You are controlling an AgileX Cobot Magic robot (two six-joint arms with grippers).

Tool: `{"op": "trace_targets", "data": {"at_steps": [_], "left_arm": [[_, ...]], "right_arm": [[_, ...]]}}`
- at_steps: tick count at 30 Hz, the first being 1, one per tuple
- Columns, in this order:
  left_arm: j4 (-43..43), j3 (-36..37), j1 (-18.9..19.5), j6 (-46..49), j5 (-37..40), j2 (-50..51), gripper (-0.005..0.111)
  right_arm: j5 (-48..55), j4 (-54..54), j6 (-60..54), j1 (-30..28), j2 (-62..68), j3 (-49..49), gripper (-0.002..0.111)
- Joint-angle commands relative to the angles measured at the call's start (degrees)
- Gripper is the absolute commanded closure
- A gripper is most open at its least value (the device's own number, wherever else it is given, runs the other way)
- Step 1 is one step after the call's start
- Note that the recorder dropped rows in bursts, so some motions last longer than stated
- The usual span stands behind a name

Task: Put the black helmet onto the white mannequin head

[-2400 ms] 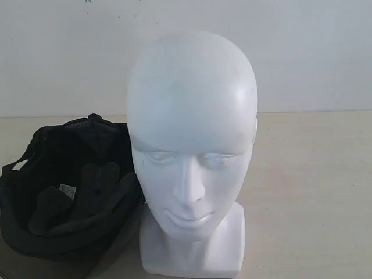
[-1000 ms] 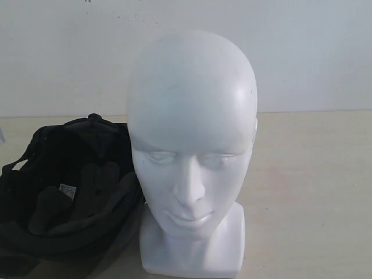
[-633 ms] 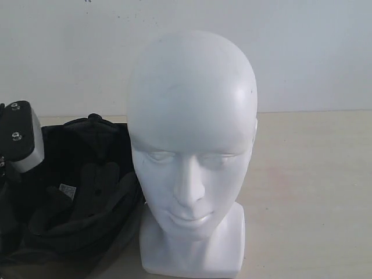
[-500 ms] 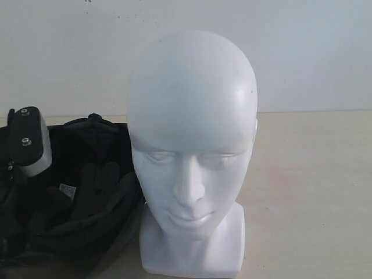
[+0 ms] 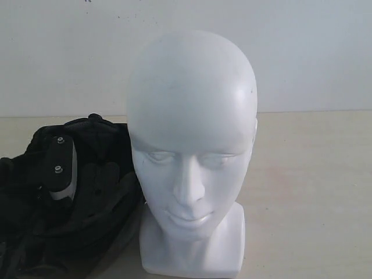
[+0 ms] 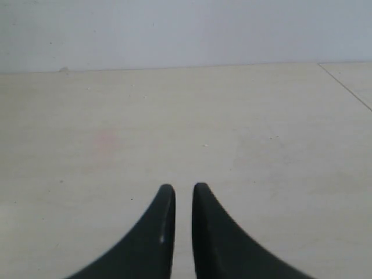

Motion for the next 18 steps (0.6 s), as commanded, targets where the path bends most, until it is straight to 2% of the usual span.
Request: {"op": "trace_targets", "data": {"at_steps": [1, 7, 12, 18], "left_arm": [[0.09, -0.31, -0.28, 1.29, -0.77, 1.93, 0.049], [3.77, -0.31, -0.13, 1.29, 0.72, 3.14, 0.081], [4.92, -0.31, -0.13, 0.86, 4.05, 3.02, 0.102], [11.15, -0.31, -0.13, 0.86, 9.09, 1.68, 0.102]], "right_arm": [[-0.48, -0.08, -0.16, -0.03, -0.20, -0.05, 0.096], [-0.48, -0.08, -0.16, -0.03, -0.20, -0.05, 0.096], [-0.48, -0.08, -0.16, -0.03, -0.20, -0.05, 0.096], [-0.48, -0.08, -0.16, -0.03, -0.20, -0.05, 0.096]]}}
